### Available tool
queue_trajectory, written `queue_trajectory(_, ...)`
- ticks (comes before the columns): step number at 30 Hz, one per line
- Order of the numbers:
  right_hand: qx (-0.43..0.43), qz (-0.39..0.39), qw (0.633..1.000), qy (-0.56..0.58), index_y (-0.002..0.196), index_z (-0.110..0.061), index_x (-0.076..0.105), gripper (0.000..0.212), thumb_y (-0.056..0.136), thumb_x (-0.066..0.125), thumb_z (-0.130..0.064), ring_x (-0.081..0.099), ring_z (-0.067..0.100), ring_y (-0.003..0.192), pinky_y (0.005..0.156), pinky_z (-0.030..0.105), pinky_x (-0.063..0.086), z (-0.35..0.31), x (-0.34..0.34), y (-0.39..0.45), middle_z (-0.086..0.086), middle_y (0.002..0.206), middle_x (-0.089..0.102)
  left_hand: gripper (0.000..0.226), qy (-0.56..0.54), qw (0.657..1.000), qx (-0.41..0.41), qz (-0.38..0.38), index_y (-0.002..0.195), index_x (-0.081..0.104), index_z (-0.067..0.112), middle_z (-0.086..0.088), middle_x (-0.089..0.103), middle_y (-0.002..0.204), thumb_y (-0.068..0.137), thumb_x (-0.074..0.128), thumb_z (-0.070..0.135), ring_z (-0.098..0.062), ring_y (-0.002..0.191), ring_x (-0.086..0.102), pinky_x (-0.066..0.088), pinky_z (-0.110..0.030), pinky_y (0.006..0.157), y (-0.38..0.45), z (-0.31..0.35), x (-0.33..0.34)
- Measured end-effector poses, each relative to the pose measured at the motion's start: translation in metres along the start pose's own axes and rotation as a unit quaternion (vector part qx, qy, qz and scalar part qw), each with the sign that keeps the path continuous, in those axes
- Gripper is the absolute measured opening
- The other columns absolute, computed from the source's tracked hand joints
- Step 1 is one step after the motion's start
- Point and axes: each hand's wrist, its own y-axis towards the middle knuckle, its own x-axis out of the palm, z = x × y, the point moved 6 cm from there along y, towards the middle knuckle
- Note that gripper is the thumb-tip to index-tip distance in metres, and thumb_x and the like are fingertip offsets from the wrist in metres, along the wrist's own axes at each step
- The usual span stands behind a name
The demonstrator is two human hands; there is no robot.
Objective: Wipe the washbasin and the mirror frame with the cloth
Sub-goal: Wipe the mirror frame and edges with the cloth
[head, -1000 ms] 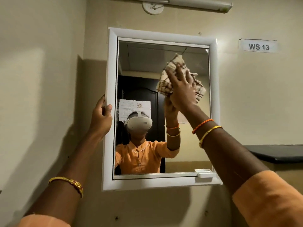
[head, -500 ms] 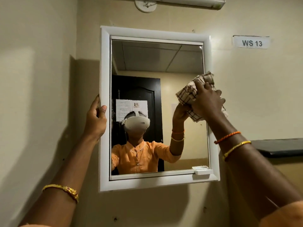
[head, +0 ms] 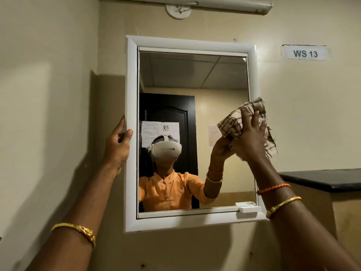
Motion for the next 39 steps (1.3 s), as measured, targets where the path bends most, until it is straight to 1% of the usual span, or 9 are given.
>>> queue_trajectory(3, 0.005, -0.004, 1.000, 0.025, 0.151, -0.033, 0.012, 0.091, 0.079, 0.059, -0.001, -0.009, 0.039, 0.145, 0.116, 0.058, 0.000, -0.035, 0.011, 0.000, 0.007, 0.161, -0.006, 0.049, -0.022, 1.000, -0.002, 0.016, 0.144, 0.036, 0.020, 0.000, 0.041, 0.149, 0.097, 0.048, 0.015, -0.014, 0.136, 0.040, 0.031, -0.024, 0.111, -0.004, 0.001, 0.003)
queue_trajectory(10, -0.135, -0.027, 0.990, -0.012, 0.148, -0.038, 0.021, 0.079, 0.084, 0.060, -0.013, 0.003, 0.041, 0.145, 0.117, 0.056, 0.008, -0.095, 0.029, 0.004, 0.005, 0.161, 0.004, 0.047, -0.004, 1.000, 0.005, 0.023, 0.143, 0.038, 0.024, -0.006, 0.048, 0.144, 0.097, 0.048, 0.017, -0.023, 0.132, 0.046, 0.038, -0.031, 0.110, -0.007, 0.002, 0.002)
queue_trajectory(14, -0.035, 0.052, 0.998, 0.001, 0.146, -0.033, 0.028, 0.078, 0.075, 0.058, -0.022, 0.019, 0.039, 0.142, 0.115, 0.052, 0.019, -0.029, 0.003, 0.017, 0.008, 0.158, 0.020, 0.049, -0.021, 1.000, -0.002, 0.010, 0.142, 0.039, 0.022, -0.008, 0.049, 0.143, 0.095, 0.051, 0.014, -0.023, 0.131, 0.048, 0.038, -0.027, 0.107, -0.004, -0.001, -0.001)
queue_trajectory(20, 0.051, 0.040, 0.998, 0.020, 0.150, -0.034, 0.017, 0.088, 0.079, 0.059, -0.004, 0.000, 0.038, 0.145, 0.117, 0.056, 0.008, -0.036, 0.013, -0.005, 0.006, 0.161, 0.002, 0.050, -0.027, 1.000, 0.004, -0.003, 0.143, 0.038, 0.020, -0.001, 0.042, 0.148, 0.095, 0.050, 0.012, -0.018, 0.135, 0.043, 0.035, -0.023, 0.107, -0.007, 0.002, 0.000)
queue_trajectory(23, -0.021, 0.016, 0.999, -0.024, 0.150, -0.037, 0.010, 0.086, 0.084, 0.062, -0.021, 0.001, 0.040, 0.145, 0.118, 0.054, 0.005, -0.086, 0.042, -0.018, 0.009, 0.161, -0.002, 0.049, -0.023, 1.000, 0.002, 0.004, 0.143, 0.037, 0.023, 0.000, 0.042, 0.149, 0.096, 0.049, 0.013, -0.018, 0.136, 0.041, 0.035, -0.020, 0.105, -0.010, 0.003, 0.001)
queue_trajectory(28, -0.170, -0.043, 0.985, -0.007, 0.149, -0.039, 0.011, 0.089, 0.081, 0.054, 0.000, -0.008, 0.040, 0.144, 0.114, 0.062, 0.003, -0.169, 0.077, -0.063, 0.005, 0.161, -0.006, 0.052, -0.010, 1.000, -0.014, -0.006, 0.143, 0.037, 0.025, -0.005, 0.046, 0.146, 0.095, 0.051, 0.014, -0.018, 0.128, 0.048, 0.040, -0.029, 0.106, -0.010, 0.004, -0.002)
queue_trajectory(31, -0.191, -0.049, 0.980, 0.023, 0.146, -0.041, 0.021, 0.082, 0.082, 0.058, -0.005, -0.003, 0.036, 0.146, 0.114, 0.059, 0.012, -0.167, 0.073, -0.060, -0.001, 0.161, 0.004, 0.053, -0.019, 0.999, -0.022, -0.024, 0.142, 0.039, 0.027, -0.006, 0.049, 0.143, 0.093, 0.054, 0.013, -0.018, 0.123, 0.052, 0.042, -0.034, 0.106, -0.005, 0.000, -0.004)
queue_trajectory(33, -0.174, -0.027, 0.984, 0.025, 0.144, -0.043, 0.026, 0.076, 0.083, 0.062, -0.016, 0.007, 0.035, 0.145, 0.112, 0.058, 0.021, -0.148, 0.063, -0.049, -0.002, 0.160, 0.015, 0.052, -0.029, 0.999, -0.030, -0.017, 0.140, 0.042, 0.026, -0.001, 0.047, 0.143, 0.092, 0.056, 0.012, -0.013, 0.123, 0.050, 0.040, -0.025, 0.101, -0.003, -0.001, -0.006)
queue_trajectory(39, -0.032, 0.078, 0.994, 0.077, 0.142, -0.043, 0.035, 0.074, 0.078, 0.059, -0.015, 0.021, 0.033, 0.141, 0.109, 0.056, 0.026, -0.085, 0.036, -0.036, -0.004, 0.157, 0.025, 0.050, -0.070, 0.995, -0.064, -0.024, 0.137, 0.047, 0.027, -0.004, 0.054, 0.138, 0.090, 0.059, 0.012, -0.016, 0.120, 0.055, 0.043, -0.028, 0.099, 0.001, -0.007, -0.006)
